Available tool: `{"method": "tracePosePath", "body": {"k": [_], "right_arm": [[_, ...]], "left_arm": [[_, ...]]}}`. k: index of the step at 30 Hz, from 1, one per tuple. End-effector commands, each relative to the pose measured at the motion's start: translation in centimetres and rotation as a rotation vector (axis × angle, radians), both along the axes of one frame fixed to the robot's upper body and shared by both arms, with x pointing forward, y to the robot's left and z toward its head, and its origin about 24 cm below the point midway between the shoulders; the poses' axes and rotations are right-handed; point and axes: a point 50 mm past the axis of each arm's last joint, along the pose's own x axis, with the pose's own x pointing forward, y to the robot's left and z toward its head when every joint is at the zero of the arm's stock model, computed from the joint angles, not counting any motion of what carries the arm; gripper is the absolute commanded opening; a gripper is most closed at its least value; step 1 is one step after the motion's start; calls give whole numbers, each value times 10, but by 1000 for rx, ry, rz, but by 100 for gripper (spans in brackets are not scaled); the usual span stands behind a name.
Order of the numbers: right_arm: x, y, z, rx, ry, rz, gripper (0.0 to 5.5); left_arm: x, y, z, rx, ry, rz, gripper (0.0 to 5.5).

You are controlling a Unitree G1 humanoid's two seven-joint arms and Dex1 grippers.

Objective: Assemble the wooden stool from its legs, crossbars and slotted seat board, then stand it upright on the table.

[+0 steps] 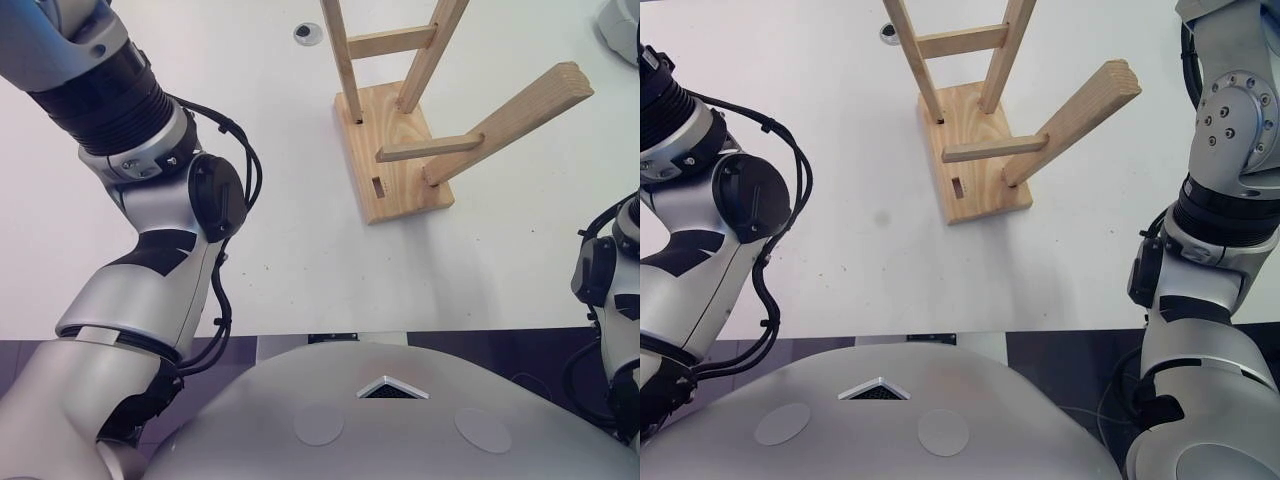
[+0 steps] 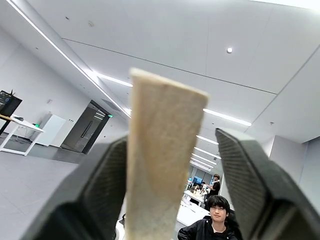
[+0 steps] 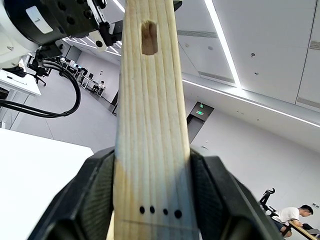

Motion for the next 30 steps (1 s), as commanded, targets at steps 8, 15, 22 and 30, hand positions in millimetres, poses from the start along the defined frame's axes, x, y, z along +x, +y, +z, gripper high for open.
{"method": "tracePosePath", "body": {"k": [8, 15, 22, 30], "right_arm": [[-1, 2, -2, -28, -21, 0, 207], [-5, 0, -11, -74, 14, 2, 300], [-13, -98, -18, -44, 72, -434, 417], [-10, -117, -193, -371, 626, -657, 417]], "left_arm": [[1, 5, -13, 10, 45, 101, 129], [0, 16, -23, 27, 82, 183, 103], [-26, 77, -60, 30, 169, 424, 103], [-41, 82, -169, 219, 507, 649, 103]]}}
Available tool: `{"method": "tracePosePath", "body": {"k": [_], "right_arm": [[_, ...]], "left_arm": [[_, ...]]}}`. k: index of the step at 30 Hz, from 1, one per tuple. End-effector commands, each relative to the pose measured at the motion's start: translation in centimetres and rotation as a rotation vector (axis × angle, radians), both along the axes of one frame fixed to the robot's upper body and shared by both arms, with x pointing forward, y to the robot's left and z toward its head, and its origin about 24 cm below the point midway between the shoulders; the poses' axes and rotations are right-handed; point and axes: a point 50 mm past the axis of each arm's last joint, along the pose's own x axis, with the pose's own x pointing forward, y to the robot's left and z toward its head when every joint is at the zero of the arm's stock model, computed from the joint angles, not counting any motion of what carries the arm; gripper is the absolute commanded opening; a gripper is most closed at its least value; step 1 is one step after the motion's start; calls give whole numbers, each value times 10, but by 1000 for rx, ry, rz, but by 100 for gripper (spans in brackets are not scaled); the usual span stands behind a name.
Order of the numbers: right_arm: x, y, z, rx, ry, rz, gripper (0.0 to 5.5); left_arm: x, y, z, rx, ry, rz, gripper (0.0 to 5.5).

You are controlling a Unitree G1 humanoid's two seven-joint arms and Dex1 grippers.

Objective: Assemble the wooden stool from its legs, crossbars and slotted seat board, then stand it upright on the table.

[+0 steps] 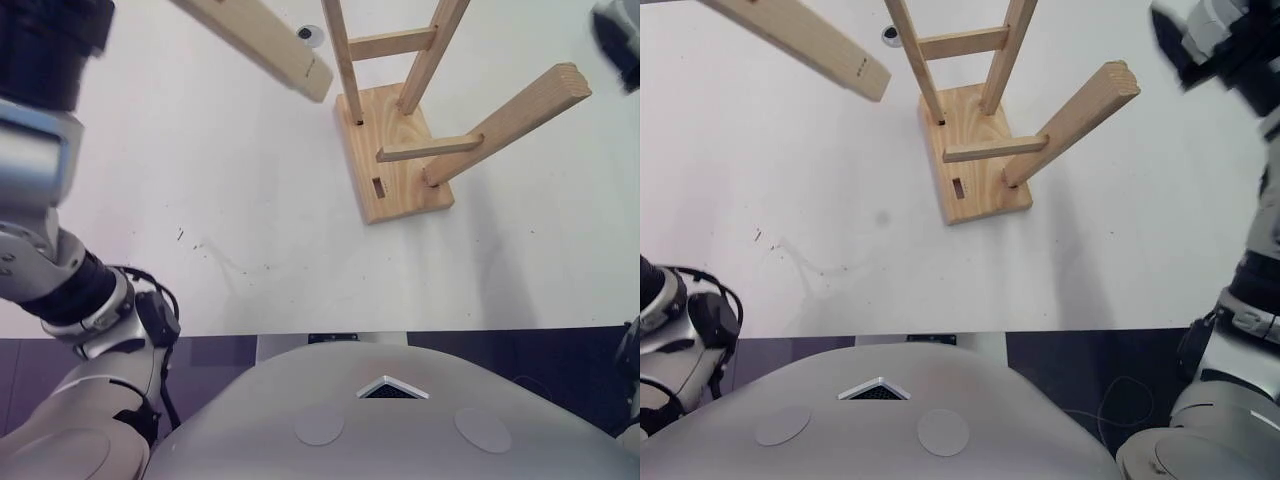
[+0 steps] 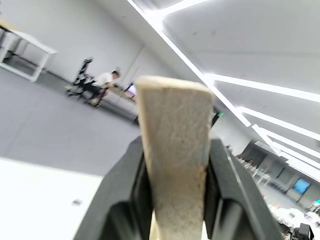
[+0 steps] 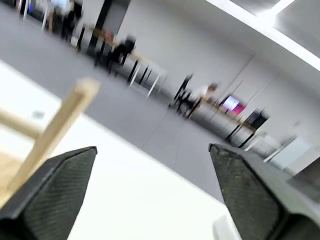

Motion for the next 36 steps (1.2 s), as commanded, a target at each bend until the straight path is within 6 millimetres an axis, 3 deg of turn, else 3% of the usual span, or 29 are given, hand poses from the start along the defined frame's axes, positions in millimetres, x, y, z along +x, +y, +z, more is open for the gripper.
{"method": "tracePosePath", "body": {"k": [1, 4, 6, 12, 19, 25, 36], "right_arm": [[-5, 23, -90, 10, 248, -3, 417], [-17, 44, -143, -73, 384, 47, 417], [-31, 54, -153, -95, 449, 141, 417], [-51, 78, -126, 12, 507, 370, 417], [-50, 96, -126, 12, 509, 420, 417], [-49, 94, -125, 16, 501, 401, 417], [-44, 92, -124, 17, 501, 383, 417]], "left_arm": [[11, -14, -51, -66, 174, 123, 103], [11, -24, -94, -90, 359, 217, 103], [7, -29, -108, -84, 427, 253, 103], [-11, -30, -110, -116, 499, 333, 103], [-3, -40, -101, -167, 441, 353, 103], [7, -53, -102, -46, 382, 333, 103], [5, -62, -110, 156, 384, 316, 103]]}}
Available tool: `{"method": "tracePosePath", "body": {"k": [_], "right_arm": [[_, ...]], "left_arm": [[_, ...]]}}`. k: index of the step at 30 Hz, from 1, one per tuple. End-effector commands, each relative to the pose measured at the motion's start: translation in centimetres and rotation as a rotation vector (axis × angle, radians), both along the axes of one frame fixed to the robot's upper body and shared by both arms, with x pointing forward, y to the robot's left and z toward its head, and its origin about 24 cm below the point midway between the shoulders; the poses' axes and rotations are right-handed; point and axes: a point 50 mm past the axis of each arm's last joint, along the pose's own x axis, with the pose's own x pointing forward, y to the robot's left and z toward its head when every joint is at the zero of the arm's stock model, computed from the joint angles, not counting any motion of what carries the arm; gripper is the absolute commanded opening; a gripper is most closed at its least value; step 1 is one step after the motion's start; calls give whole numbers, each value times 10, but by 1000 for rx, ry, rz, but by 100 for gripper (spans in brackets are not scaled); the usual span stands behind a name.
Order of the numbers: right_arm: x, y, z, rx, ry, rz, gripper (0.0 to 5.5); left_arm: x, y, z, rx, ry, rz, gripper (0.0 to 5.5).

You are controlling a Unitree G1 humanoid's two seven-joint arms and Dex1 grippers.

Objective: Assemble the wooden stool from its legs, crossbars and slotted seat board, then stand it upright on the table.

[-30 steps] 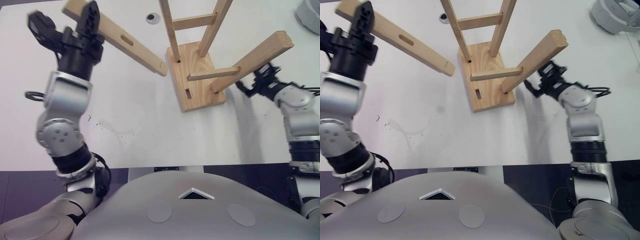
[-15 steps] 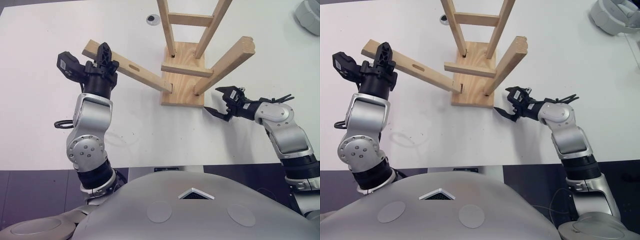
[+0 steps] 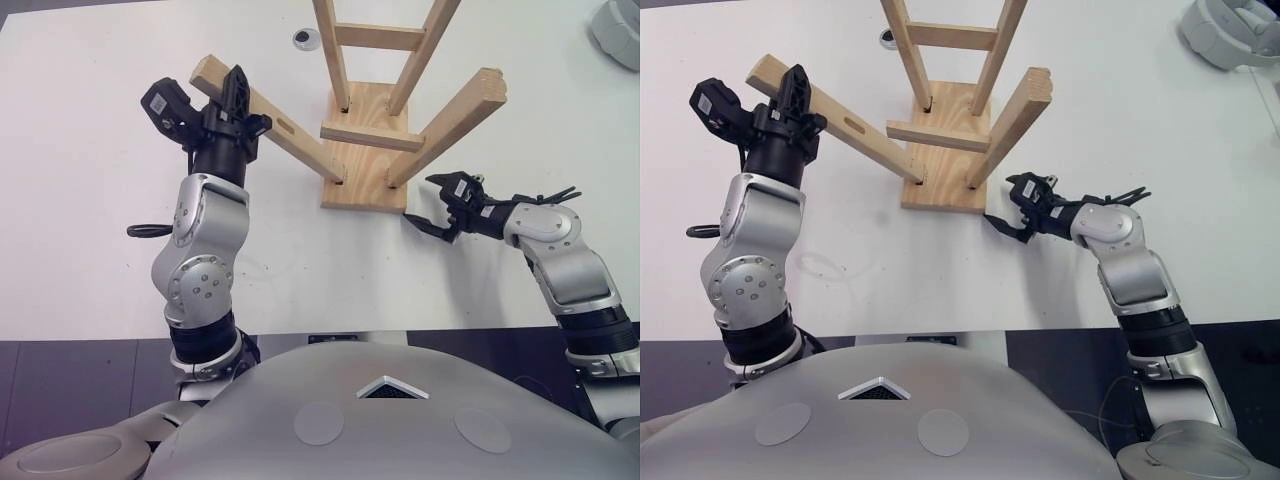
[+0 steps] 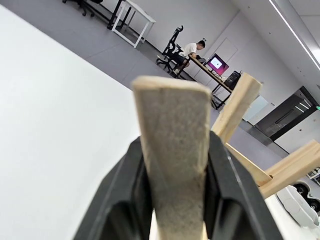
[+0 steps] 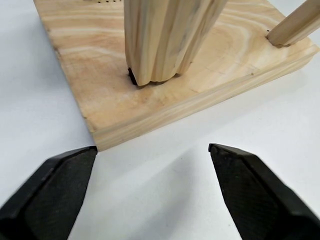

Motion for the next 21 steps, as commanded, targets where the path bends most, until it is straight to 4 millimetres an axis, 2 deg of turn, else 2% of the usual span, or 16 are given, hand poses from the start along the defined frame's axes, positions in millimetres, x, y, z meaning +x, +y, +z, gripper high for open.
{"method": "tracePosePath", "body": {"k": [1, 7, 11, 14, 21], "right_arm": [[6, -1, 5, -18, -25, -13, 417], [3, 5, 4, -5, -20, -1, 417], [1, 11, 4, 15, -15, 6, 417], [1, 14, 7, 29, -13, 16, 417], [-13, 10, 14, 46, 36, 19, 417]], "left_arm": [[2, -3, -5, 95, 48, -9, 103], [1, -6, -9, 257, 115, -15, 103], [7, -32, -11, 420, 96, -157, 103], [3, -44, -17, 511, 97, -222, 103], [-16, -46, -23, 425, 139, -127, 103]]}}
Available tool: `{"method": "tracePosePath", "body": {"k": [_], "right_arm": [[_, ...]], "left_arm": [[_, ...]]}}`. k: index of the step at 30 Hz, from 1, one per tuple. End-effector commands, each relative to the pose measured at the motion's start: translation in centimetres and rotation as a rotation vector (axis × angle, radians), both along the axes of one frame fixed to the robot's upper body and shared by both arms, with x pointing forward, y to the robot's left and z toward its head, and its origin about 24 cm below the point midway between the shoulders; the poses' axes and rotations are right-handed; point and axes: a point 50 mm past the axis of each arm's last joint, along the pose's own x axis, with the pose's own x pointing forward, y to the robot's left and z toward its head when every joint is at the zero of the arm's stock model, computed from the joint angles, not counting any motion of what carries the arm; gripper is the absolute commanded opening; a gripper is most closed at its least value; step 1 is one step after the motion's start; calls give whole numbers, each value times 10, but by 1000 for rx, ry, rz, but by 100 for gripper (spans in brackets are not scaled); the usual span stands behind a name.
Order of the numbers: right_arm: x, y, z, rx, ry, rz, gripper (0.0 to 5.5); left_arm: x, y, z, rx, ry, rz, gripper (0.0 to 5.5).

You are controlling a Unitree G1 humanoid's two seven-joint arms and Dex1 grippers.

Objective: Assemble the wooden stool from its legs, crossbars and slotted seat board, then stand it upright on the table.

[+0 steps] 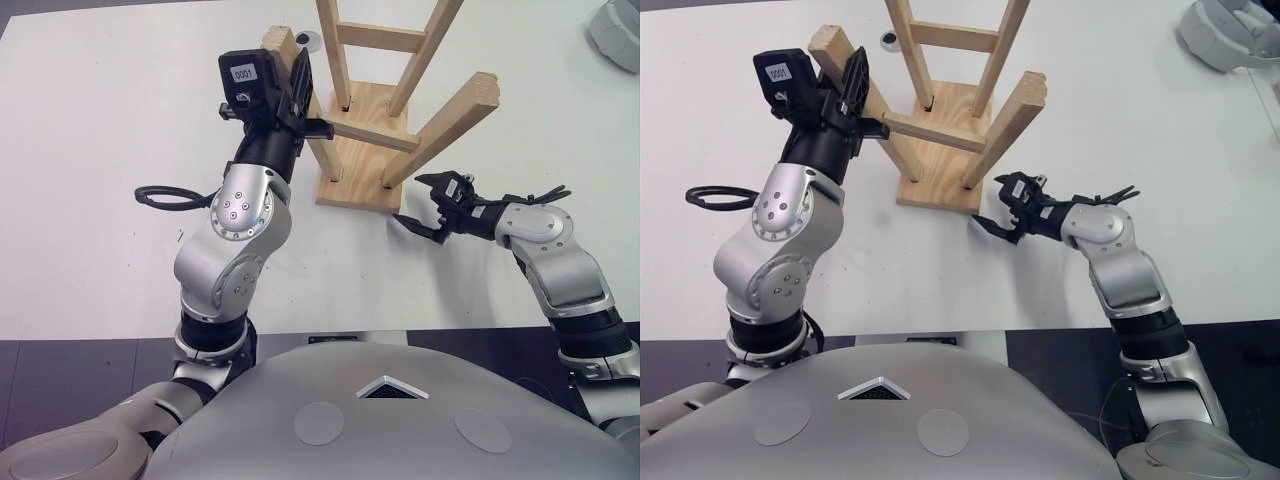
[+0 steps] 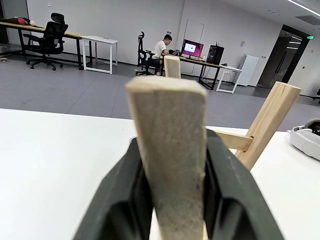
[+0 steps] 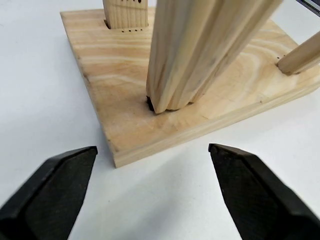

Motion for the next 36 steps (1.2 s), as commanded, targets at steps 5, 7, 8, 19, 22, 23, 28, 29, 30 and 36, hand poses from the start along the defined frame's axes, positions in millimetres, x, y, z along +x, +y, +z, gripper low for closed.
{"method": "tracePosePath", "body": {"k": [5, 7, 8, 19, 22, 23, 28, 29, 30, 36], "right_arm": [[-7, -10, 14, 14, 40, -12, 417], [-3, -23, 35, 36, -27, -94, 417], [3, -31, 52, 55, -113, -162, 417], [19, 29, 229, 623, -612, -85, 417], [36, 71, 215, 353, -655, -114, 417], [38, 80, 206, 276, -664, -109, 417], [49, 110, 152, -91, -783, -47, 417], [49, 114, 142, -163, -800, -4, 417], [51, 117, 129, -252, -793, 46, 417], [50, 113, 68, -521, -612, 209, 417]], "left_arm": [[-17, 1, -31, 18, 164, 82, 103], [-13, 1, -31, 39, 152, 83, 103], [-13, 2, -31, 47, 149, 90, 103], [-6, 3, -27, 55, 121, 134, 103], [-3, -1, -26, 63, 114, 112, 103], [-2, -3, -26, 66, 111, 105, 103], [1, -8, -24, 63, 102, 87, 103], [1, -8, -24, 63, 101, 86, 103], [2, -8, -24, 63, 100, 84, 103], [6, -14, -22, 68, 84, 60, 103]]}}
